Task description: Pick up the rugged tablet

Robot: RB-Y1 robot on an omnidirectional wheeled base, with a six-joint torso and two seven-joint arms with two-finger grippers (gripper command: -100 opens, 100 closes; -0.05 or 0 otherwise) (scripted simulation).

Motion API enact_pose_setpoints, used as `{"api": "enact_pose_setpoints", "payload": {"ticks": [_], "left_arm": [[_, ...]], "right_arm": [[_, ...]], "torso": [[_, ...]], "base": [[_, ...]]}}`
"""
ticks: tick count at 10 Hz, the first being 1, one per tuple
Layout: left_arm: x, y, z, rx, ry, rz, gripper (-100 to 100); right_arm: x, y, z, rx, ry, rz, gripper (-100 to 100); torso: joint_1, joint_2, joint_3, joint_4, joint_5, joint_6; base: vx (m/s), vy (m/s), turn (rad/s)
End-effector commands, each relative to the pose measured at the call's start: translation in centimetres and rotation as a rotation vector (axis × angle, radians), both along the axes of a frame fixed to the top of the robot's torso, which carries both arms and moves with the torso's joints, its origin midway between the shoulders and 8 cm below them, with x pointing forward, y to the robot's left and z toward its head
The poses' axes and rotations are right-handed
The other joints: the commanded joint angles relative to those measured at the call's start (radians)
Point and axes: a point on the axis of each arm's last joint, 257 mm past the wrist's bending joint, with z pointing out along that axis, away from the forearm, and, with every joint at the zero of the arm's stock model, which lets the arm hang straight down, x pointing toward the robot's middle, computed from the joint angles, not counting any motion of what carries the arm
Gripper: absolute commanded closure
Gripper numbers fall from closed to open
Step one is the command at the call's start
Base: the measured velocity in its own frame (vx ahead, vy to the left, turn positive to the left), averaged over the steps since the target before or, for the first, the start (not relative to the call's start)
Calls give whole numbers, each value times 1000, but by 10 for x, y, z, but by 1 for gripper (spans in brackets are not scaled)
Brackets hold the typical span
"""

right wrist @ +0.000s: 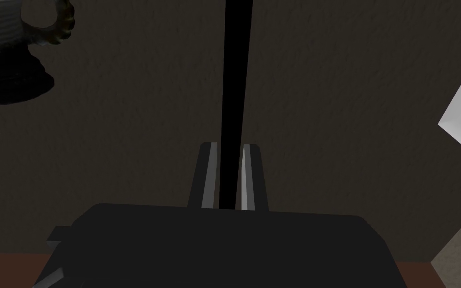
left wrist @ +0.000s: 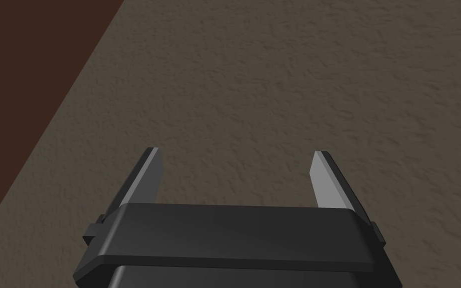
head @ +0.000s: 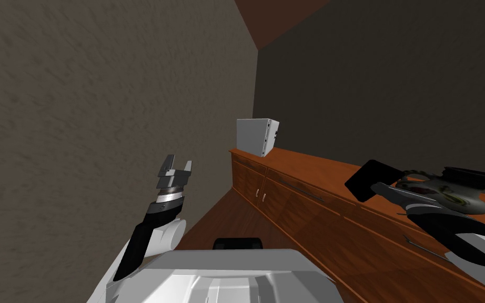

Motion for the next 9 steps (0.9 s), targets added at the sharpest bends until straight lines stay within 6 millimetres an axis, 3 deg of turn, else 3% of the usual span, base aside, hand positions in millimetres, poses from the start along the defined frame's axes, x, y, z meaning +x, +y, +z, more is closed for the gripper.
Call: {"api": "enact_pose_setpoints", "payload": {"ticks": [1,2,4,5,6,8,9], "left_arm": [[0,0,0,0,0,0,0],[0,0,0,0,0,0,0],[0,0,0,0,0,0,0],[0,0,0,0,0,0,0],[0,0,0,0,0,0,0],[0,0,0,0,0,0,0],[0,0,0,0,0,0,0]], "right_arm": [[0,0,0,0,0,0,0],[-19,1,-17,-3,27,-45,100],[-10,16,-15,2,7,-15,100],[-29,15,-32,2,37,-65,100],[-31,19,-36,11,31,-69,100],[-16,38,-25,1,10,-22,100],[-37,35,-43,5,44,-79,100]], "torso": [[0,0,0,0,0,0],[0,0,0,0,0,0],[-9,0,-1,-2,-6,0],[-9,-1,-2,-2,-7,1],[-13,-1,-2,-4,-12,2],[-16,-1,-3,-6,-17,4],[-14,-1,-4,-6,-17,3]], "base": [[0,0,0],[-10,-110,115],[-11,-84,45],[-7,-84,78],[-11,-87,70],[-3,-25,-16],[-3,-72,114]]}}
